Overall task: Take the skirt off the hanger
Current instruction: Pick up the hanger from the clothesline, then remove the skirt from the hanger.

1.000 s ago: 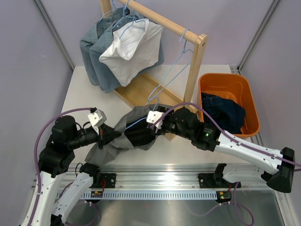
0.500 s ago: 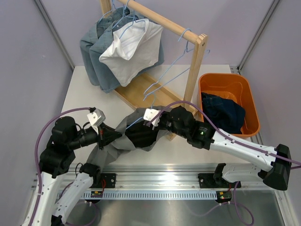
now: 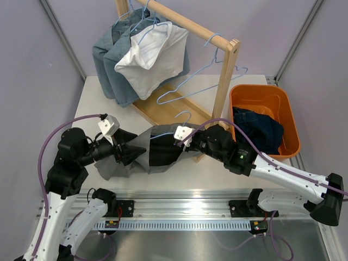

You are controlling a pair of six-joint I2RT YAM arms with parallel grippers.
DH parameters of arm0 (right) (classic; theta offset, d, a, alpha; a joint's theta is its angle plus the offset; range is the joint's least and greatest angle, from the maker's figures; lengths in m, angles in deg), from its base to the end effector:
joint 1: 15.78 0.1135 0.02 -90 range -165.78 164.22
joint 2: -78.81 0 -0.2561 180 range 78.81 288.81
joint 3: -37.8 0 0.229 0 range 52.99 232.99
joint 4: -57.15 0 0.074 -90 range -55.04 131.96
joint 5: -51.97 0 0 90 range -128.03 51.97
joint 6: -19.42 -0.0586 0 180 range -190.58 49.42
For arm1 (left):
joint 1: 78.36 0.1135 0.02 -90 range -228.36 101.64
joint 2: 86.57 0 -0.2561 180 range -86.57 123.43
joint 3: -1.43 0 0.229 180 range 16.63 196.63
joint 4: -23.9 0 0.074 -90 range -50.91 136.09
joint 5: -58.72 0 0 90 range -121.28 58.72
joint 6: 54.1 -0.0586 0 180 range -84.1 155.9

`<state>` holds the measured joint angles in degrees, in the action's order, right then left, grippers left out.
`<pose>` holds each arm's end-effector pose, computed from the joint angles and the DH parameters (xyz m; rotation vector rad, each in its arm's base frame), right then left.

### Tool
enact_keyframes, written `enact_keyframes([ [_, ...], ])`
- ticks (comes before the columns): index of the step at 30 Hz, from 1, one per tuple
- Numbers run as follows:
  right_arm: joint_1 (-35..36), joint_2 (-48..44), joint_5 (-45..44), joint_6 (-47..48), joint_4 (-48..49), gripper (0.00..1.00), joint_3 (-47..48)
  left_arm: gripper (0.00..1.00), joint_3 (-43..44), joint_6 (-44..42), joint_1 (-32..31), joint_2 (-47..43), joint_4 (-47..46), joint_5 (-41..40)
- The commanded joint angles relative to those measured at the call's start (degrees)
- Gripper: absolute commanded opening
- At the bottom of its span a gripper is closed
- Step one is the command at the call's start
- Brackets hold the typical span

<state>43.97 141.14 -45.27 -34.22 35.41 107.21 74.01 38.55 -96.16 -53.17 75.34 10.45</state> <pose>0.1354 0.2176 0.3351 -1.2984 1.2867 0.1726 0.0821 -0.0673 0.3742 0.7586 1.6528 -0.9008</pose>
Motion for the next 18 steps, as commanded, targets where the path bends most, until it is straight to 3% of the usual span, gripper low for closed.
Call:
enact_keyframes([
  [1,-1.82,-2.64,-0.23,-1.29,2.59,0.00,-0.16,0.67,2.38,0.42,0.05,1.83,-2.50,-2.44],
  [4,-2.53,-3.61,0.04,-1.20,1.80,0.00,-0.69,0.58,2.90,-0.28,-0.04,3.67,-2.15,-5.33],
  [6,-2.97,-4.40,-0.05,-1.12,1.10,0.00,-1.13,0.59,3.52,-1.33,-0.04,4.12,-0.31,-7.62],
  [10,-4.29,-5.63,0.48,-1.20,-0.22,0.00,-1.66,0.80,4.31,-5.10,0.05,2.63,0.31,-12.10],
  [15,-6.39,-6.08,0.83,-1.99,-1.89,0.00,-1.66,0.94,5.80,-5.30,0.05,2.01,0.93,-16.07],
  [18,-6.75,-5.72,0.65,-3.31,-2.24,0.00,-1.31,0.98,6.51,-0.74,-0.04,2.01,-2.84,-17.74],
])
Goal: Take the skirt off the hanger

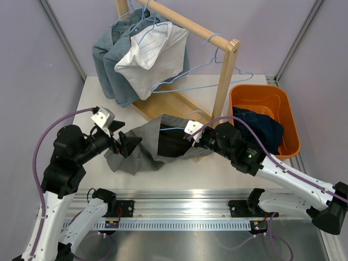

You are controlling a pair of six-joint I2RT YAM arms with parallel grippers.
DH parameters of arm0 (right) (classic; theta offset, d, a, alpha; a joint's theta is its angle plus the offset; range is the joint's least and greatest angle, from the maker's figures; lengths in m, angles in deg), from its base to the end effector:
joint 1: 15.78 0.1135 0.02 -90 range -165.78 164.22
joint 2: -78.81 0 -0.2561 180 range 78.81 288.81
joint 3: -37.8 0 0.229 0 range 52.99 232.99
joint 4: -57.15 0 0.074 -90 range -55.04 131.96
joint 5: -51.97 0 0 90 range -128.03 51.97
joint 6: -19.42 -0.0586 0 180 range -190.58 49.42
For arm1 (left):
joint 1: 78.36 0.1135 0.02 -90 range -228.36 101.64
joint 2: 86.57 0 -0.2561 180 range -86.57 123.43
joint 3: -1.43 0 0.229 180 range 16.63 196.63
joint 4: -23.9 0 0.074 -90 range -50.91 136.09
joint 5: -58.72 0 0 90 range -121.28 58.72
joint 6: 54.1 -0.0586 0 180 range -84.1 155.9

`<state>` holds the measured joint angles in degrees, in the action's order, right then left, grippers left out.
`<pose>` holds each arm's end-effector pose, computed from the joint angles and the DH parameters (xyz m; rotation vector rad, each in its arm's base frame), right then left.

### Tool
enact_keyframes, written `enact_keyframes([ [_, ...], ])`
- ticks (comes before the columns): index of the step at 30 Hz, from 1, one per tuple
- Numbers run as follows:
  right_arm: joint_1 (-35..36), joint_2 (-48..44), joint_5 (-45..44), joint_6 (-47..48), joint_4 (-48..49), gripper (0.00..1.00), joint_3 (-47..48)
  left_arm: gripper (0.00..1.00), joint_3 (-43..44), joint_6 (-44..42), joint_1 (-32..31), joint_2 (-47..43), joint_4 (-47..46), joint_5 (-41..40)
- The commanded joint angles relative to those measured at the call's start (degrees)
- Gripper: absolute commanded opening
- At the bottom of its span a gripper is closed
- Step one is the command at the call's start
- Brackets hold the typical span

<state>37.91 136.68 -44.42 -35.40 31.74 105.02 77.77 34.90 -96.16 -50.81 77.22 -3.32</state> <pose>0.1455 0.1870 0.3310 -1.2393 1.3750 0.1220 0.0952 -0.0594 0.3844 0.6394 1.6964 -0.6455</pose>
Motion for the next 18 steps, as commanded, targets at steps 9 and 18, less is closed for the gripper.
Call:
enact_keyframes([
  [9,-0.78,5.05,-1.16,-7.40,0.11,0.00,6.06,0.83,10.48,16.10,-1.97,4.83,-1.57,-16.36],
  [18,-0.69,11.65,-4.68,-9.87,-3.58,0.00,13.53,0.84,11.80,23.75,-18.31,12.73,5.89,-43.24],
])
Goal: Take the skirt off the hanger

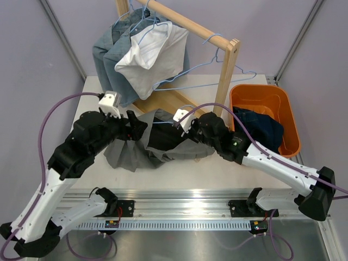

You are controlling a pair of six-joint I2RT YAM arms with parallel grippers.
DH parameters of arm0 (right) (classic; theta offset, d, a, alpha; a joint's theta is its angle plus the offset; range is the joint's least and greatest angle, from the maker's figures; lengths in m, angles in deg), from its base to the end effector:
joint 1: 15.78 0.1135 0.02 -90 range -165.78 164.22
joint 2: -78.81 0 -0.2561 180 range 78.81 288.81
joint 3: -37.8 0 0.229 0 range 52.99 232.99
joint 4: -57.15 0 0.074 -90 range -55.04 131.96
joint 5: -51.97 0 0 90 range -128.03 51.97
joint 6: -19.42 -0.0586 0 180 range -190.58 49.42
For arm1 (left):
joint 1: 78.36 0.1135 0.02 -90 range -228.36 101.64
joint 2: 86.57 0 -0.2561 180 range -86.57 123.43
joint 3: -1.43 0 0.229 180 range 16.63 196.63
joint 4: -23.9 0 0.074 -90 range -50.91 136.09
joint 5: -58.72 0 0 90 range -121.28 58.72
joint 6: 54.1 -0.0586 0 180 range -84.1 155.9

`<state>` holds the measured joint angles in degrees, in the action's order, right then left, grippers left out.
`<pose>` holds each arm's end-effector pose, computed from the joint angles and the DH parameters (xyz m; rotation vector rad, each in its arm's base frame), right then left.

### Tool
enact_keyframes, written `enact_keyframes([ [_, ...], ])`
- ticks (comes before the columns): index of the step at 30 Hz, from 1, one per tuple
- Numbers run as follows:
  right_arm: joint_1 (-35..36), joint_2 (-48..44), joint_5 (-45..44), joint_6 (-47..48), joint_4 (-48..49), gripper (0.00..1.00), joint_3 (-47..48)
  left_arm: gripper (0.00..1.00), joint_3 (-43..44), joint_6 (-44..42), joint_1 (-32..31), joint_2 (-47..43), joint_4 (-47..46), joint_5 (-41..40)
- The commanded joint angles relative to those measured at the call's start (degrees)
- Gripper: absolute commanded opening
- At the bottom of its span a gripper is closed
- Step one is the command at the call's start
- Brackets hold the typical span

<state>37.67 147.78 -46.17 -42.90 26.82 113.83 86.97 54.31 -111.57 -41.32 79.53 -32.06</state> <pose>0.1714 0.2173 0.3285 -1.2132 1.5594 0.1529 0.1195 -0.0772 0.4084 0.2329 1.8691 -0.6139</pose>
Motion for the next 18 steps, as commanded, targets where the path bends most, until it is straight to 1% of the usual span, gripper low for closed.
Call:
enact_keyframes([
  [1,-0.54,0.81,-3.02,-2.54,1.08,0.00,5.08,0.82,2.78,6.35,-2.91,3.96,4.72,-16.26],
  [4,-0.54,2.48,-3.63,-3.25,-0.24,0.00,7.01,0.76,3.04,7.42,-3.52,6.68,5.96,-18.03],
  [5,-0.54,2.83,-3.72,-3.34,-0.51,0.00,7.27,0.75,3.22,7.43,-3.79,7.30,6.13,-18.38],
  [11,-0.45,4.77,-3.37,-4.13,-0.51,0.00,8.86,0.74,6.82,6.81,-6.95,14.59,6.58,-20.67],
  [15,-0.45,4.77,-3.81,-3.78,0.02,0.00,8.42,0.74,8.75,5.32,-9.50,17.32,6.22,-22.69],
  [18,-0.54,4.42,-3.99,-3.95,0.19,0.00,7.80,0.73,9.37,4.44,-10.29,18.73,7.45,-23.83],
])
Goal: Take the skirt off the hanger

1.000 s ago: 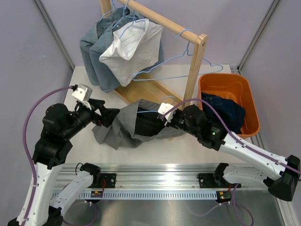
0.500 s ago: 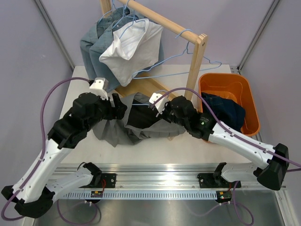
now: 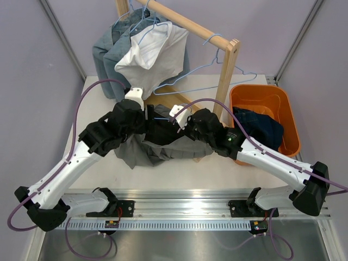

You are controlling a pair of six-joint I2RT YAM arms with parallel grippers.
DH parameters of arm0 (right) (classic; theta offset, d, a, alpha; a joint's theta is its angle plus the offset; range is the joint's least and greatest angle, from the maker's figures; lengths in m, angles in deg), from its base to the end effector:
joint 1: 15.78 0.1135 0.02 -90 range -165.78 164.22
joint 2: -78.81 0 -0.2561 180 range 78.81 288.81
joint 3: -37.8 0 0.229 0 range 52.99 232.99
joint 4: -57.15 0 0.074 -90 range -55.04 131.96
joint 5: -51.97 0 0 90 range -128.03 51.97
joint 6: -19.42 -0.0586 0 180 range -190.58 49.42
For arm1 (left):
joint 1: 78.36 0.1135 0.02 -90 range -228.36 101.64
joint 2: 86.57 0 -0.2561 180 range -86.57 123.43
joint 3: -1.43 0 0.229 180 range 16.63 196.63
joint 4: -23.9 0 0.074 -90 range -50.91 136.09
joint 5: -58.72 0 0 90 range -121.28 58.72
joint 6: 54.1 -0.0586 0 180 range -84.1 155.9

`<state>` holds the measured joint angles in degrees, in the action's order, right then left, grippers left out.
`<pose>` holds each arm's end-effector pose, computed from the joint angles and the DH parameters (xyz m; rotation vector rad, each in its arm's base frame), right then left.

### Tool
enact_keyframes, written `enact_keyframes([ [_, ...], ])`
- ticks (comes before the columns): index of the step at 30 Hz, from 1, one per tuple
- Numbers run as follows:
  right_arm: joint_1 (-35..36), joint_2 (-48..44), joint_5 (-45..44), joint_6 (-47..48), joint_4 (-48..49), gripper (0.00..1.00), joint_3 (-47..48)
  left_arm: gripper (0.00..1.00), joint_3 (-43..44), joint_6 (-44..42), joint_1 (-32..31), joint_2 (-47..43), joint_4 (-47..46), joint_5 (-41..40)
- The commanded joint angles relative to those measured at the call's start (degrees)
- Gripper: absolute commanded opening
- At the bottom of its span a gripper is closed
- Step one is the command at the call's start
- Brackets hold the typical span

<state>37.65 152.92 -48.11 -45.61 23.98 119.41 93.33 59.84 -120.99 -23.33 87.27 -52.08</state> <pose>0.1844 0.2313 0.3327 -1.1846 1.6290 0.1390 0.1697 -0.1279 0.3787 0.1442 2.1408 -0.2863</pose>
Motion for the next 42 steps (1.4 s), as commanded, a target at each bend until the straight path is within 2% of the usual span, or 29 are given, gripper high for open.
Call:
enact_keyframes([
  [1,-0.43,-0.72,-2.04,-1.42,3.12,0.00,2.14,0.73,2.92,-1.18,-1.05,1.18,0.15,-4.42],
  [6,-0.43,-1.16,-1.78,-2.21,2.69,0.00,2.76,0.66,0.20,-2.84,-1.93,2.94,0.86,-7.06],
  [10,-0.43,-1.42,-1.60,-2.38,2.33,0.00,3.02,0.45,-1.38,-4.78,-1.93,3.46,0.86,-11.36],
  [11,-0.52,-1.51,-1.52,-2.47,2.16,0.00,3.20,0.34,-1.56,-5.31,-1.93,3.64,0.77,-12.15],
  [13,-0.52,-1.86,-1.17,-2.91,2.07,0.00,3.11,0.23,-2.09,-7.32,-2.02,3.56,0.16,-14.17],
  [14,-0.43,-2.03,-1.16,-2.91,1.90,0.00,2.94,0.11,-2.17,-8.03,-2.02,3.47,-0.28,-14.97],
  [16,-0.52,-2.65,-1.08,-2.82,1.81,0.00,2.41,0.00,-2.00,-10.14,-1.84,2.68,-1.07,-16.81],
  [22,-0.43,-5.63,-0.64,-1.95,2.24,0.00,-1.28,0.00,-1.04,-14.80,0.70,-0.13,-1.16,-19.28],
  [26,-0.52,-7.57,-0.72,0.16,3.91,0.00,-7.06,0.00,1.77,-17.61,3.95,-1.54,0.77,-20.16],
  [28,-0.43,-9.24,-0.72,1.65,5.05,0.00,-9.36,0.00,2.57,-20.33,6.59,-2.16,1.47,-21.38],
  [33,-0.52,-12.93,0.59,2.63,5.76,0.00,-14.64,0.00,2.66,-23.50,14.59,-4.36,0.42,-18.41],
  [38,-0.52,-15.21,1.30,2.98,7.69,0.00,-16.84,0.00,0.82,-18.86,16.70,-4.53,0.95,-11.03],
  [42,-0.61,-14.78,1.73,0.17,7.00,0.00,-14.74,0.01,-2.95,-15.42,16.70,-6.46,-4.21,2.82],
])
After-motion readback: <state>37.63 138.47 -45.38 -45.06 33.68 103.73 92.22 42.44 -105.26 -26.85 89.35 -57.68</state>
